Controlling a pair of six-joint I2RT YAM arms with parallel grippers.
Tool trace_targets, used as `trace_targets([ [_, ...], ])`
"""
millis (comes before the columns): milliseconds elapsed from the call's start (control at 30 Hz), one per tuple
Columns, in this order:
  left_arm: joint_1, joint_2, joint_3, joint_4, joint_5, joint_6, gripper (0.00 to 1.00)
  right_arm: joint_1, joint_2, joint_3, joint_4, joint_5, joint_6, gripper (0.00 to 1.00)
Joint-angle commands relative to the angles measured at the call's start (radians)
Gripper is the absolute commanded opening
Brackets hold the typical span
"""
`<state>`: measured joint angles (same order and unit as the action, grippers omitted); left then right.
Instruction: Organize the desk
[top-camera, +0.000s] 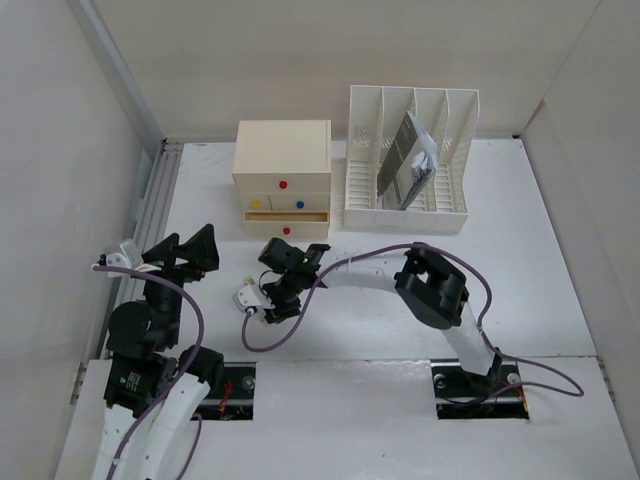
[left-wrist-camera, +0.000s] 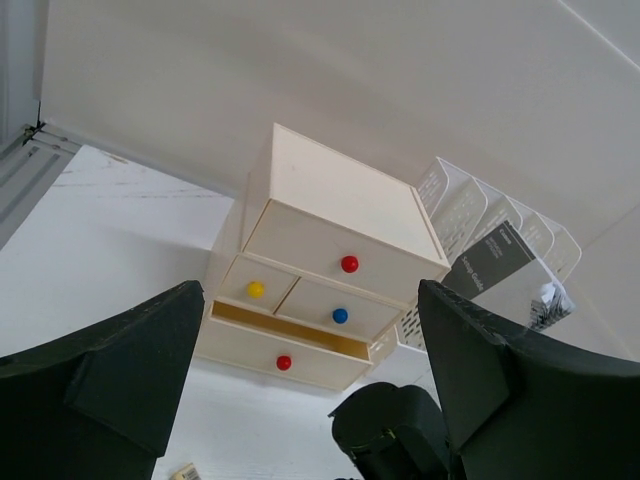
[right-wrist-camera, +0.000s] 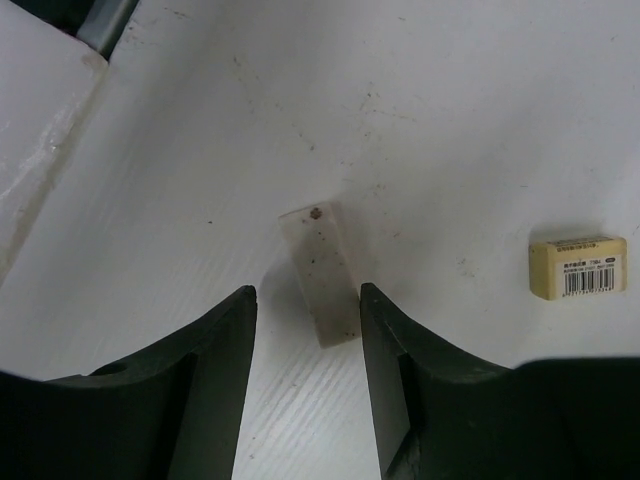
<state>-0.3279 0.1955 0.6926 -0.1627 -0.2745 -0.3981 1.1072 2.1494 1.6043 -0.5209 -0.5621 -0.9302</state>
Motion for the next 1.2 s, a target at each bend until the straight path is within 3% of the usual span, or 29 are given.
trace_targets([
  [0,-0.005,-0.024,0.002,0.031,0.000,0.022,0.86,0.000,0.013,0.052,-0.014,0.001,-0.019,0.51],
  [167,-0.005,-0.024,0.002,0.031,0.009,0.022,0.86,0.000,0.035,0.052,-0.004,0.033,0.002,0.51],
  [233,-0.005,-0.024,0.002,0.031,0.009,0.022,0.86,0.000,0.053,0.052,-0.004,0.045,0.011,0.46],
  [300,-0.005,-0.024,0.002,0.031,0.009,0.022,0.88,0.000,0.053,0.062,-0.014,0.045,0.011,0.32],
  [333,-0.005,-0.024,0.002,0.031,0.009,0.022,0.88,0.000,0.053,0.062,-0.014,0.045,0.011,0.20],
  [433,-0.005,-0.024,0.002,0.031,0.009,0.022,0.89,0.000,0.034,0.062,-0.024,0.076,0.020,0.04],
  [700,-0.005,-0.024,0.002,0.031,0.009,0.022,0.89,-0.043,-0.111,0.094,0.107,0.440,0.171,0.00],
  [1167,-0.005,-0.024,-0.007,0.031,0.018,0.022,0.89,-0.199,-0.149,0.091,0.233,0.685,0.249,0.00],
])
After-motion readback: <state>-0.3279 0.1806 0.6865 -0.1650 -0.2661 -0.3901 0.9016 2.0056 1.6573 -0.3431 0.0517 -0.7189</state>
